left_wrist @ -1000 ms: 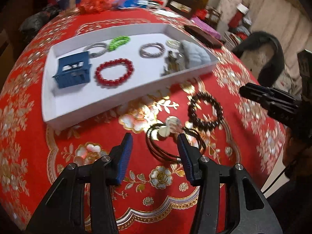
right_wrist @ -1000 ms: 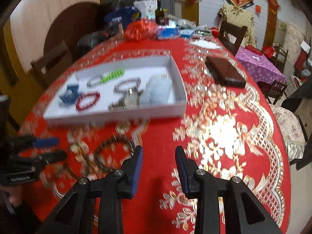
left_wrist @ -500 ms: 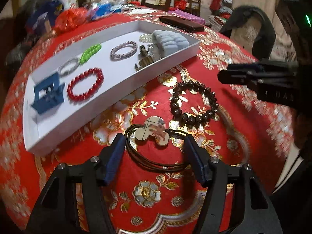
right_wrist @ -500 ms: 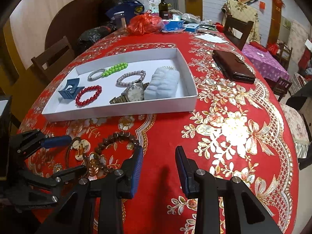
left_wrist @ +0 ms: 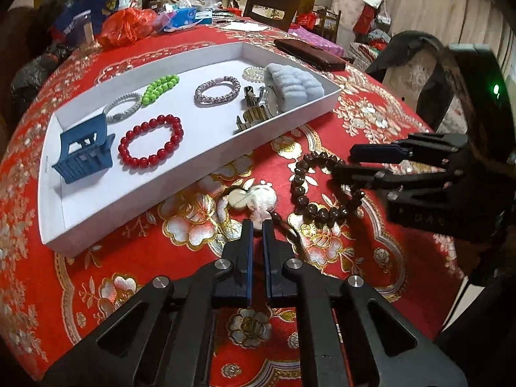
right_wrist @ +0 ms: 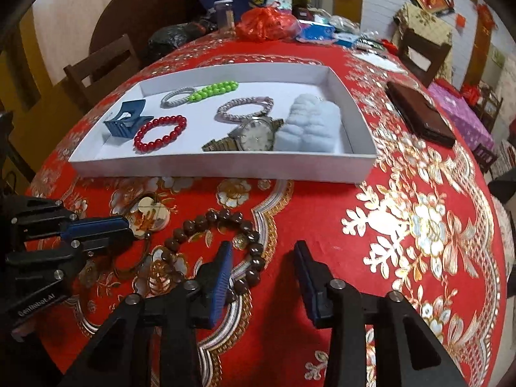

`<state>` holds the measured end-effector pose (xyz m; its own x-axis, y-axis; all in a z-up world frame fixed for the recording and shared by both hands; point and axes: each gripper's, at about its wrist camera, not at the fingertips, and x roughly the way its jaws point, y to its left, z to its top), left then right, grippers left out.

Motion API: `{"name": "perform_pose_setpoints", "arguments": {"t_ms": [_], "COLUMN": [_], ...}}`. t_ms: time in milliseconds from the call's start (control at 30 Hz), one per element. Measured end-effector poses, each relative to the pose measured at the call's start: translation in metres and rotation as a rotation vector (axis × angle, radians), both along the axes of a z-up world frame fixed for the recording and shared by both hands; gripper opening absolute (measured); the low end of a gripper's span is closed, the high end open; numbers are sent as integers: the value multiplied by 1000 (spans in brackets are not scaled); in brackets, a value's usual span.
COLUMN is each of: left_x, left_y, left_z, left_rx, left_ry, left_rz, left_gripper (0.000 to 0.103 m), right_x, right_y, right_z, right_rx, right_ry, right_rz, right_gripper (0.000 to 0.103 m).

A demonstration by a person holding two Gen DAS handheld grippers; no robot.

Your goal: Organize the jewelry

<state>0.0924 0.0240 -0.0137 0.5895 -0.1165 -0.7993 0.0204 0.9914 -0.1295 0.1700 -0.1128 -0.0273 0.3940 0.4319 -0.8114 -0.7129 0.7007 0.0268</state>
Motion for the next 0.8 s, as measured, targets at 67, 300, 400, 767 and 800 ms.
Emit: {"name": "perform_pose_setpoints", "arguments": {"t_ms": [67, 300, 400, 767, 800], "left_x": [1, 7, 13, 16, 14], "left_y": [2, -4, -10, -9, -8], "left_z": [-3, -3, -6, -5, -3], "left_rx": [-13, 29, 86, 92, 82], "left_ry": [12, -25, -35, -50, -56], "left_rz": [1, -18, -68, -56, -51], "left_gripper": [5, 49, 59, 32, 31], "right_x": [-4, -5, -5, -9, -9], "right_y": [2, 3, 3, 6, 6], "right_z": [-1, -2, -2, 0, 0], "right_rx": [-11, -5, -5, -9, -15], "right_ry": [-24, -22, -22, -36, -39], "right_rz": [13, 19, 18, 49, 47], "right_gripper": [45, 51, 52, 22, 18]}}
